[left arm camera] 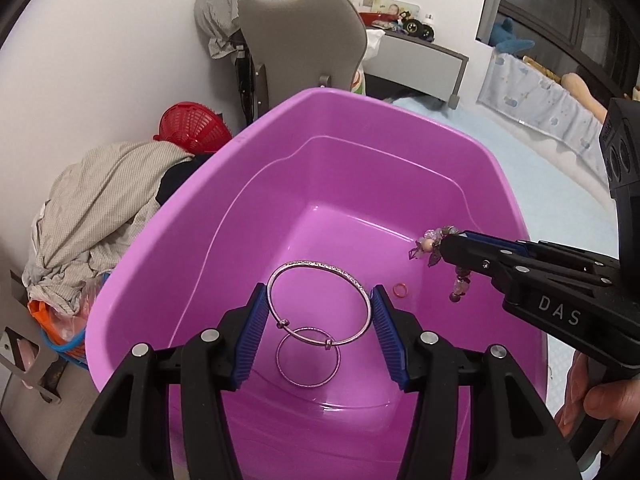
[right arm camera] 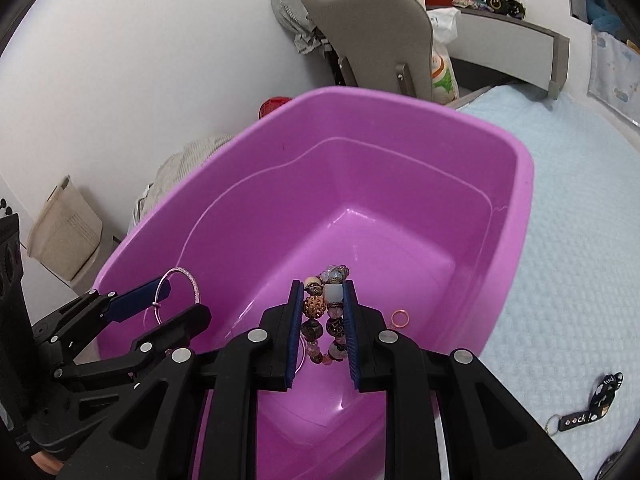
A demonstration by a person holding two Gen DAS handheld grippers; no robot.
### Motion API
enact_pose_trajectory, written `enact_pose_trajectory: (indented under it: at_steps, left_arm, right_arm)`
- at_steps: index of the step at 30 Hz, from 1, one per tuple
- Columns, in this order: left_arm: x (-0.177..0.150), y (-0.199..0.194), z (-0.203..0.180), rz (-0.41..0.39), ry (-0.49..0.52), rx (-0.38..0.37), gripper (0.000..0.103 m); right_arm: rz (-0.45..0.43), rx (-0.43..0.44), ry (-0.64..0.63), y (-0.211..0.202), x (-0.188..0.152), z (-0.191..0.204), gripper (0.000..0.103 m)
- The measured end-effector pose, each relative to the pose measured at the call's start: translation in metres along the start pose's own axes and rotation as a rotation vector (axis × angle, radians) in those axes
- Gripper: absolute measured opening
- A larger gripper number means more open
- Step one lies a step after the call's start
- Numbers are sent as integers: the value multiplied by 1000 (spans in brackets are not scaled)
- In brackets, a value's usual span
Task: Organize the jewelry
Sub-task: 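Open the right tool releasing the bracelet while the left tool drops the bangle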
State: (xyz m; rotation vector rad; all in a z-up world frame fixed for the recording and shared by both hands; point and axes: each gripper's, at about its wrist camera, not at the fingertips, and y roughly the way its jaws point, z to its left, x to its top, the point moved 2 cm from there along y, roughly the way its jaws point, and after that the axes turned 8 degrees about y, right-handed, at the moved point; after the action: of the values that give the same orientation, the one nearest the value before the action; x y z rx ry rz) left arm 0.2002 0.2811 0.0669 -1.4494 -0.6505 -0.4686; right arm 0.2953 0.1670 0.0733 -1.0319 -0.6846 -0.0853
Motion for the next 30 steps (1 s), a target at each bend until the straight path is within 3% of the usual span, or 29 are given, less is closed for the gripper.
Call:
enact_pose_trajectory:
  at_steps: [5,7,13,30]
  left_arm:
    - [-2,4,3,14,-7,20,52]
    - [-3,3,5,11,-8,30,62]
    - [-4,0,7,3,-9,64,73]
    - [-4,-19,5,-24,-11,76,75]
  right_arm:
    - [2,-18,-13,0,0,0,22]
    - [3,-25,-7,0,2,-2,34]
    - [-10,-33,-8,-3,1,-4,35]
    - [-42,-38,-4,-25,-4,-2,42]
